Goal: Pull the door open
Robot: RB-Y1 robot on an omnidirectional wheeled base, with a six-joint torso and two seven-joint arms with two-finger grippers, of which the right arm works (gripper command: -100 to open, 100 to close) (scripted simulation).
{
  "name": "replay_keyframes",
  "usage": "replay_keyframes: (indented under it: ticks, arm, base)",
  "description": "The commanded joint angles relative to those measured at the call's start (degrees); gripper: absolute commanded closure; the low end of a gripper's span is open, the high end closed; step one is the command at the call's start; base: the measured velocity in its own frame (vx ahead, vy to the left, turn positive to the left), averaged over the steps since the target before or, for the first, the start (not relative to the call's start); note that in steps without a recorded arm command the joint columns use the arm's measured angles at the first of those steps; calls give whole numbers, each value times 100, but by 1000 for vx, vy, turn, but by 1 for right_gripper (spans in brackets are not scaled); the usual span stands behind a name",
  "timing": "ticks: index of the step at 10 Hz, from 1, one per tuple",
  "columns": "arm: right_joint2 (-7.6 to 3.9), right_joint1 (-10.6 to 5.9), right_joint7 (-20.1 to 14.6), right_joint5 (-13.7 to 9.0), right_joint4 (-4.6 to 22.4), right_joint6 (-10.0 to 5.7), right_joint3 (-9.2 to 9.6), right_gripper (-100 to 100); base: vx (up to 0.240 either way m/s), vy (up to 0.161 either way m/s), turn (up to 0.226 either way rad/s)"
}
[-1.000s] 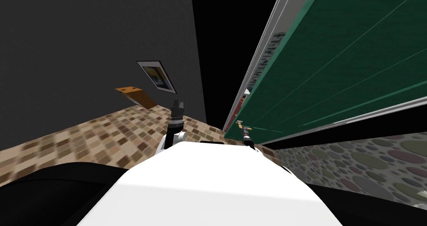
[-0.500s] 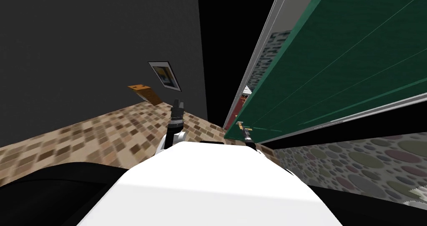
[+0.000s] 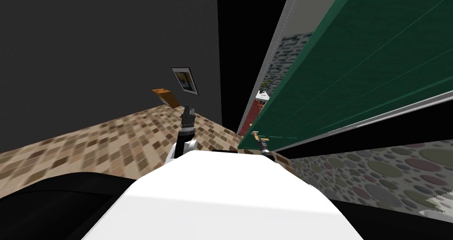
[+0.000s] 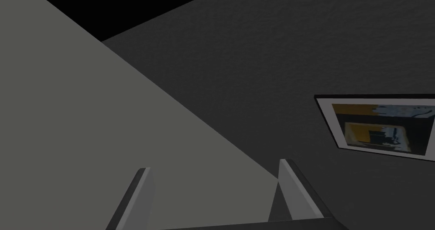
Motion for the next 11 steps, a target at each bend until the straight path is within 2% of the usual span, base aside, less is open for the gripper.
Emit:
replay_keyframes:
  ticks: [1, 2, 3, 4, 6, 11]
  arm:
    - [0, 0, 0, 0, 0, 0, 0, 100]
    - [-55, 95, -74, 9, 83, -194, 65, 100]
    - [-68, 113, -87, 9, 96, -234, 76, 100]
    - [-113, 173, -131, 9, 141, -368, 115, 100]
    - [-129, 194, -146, 9, 156, -415, 128, 100]
    - [-281, 397, -295, 9, 306, -865, 258, 100]
  base:
    - [-117, -27, 20]
    - [-170, -81, 231]
    - [-232, -112, 191]
    - [-259, -93, 223]
    - [-162, -56, 82]
    - [-160, -67, 169]
